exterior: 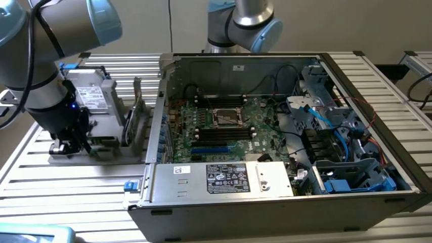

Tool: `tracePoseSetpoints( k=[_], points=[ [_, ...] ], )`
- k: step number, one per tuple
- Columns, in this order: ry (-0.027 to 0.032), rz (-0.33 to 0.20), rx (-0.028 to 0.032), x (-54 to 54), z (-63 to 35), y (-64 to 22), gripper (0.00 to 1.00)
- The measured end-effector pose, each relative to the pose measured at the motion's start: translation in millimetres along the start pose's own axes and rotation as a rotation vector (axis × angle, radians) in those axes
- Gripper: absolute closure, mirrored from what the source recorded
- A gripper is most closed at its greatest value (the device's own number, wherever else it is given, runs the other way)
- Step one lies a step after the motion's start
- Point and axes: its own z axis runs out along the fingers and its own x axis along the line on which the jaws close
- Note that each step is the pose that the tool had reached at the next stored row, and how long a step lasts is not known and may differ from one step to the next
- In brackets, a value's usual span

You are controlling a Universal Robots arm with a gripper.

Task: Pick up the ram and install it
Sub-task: 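Pick up the ram and move it above insertion slot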

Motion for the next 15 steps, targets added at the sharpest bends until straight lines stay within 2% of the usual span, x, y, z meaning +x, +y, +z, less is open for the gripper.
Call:
tracePoseSetpoints(
  k=[15],
  points=[
    [0.0021,0.0,0.0,-2.2,-67.8,9.3,0.86]
  ],
)
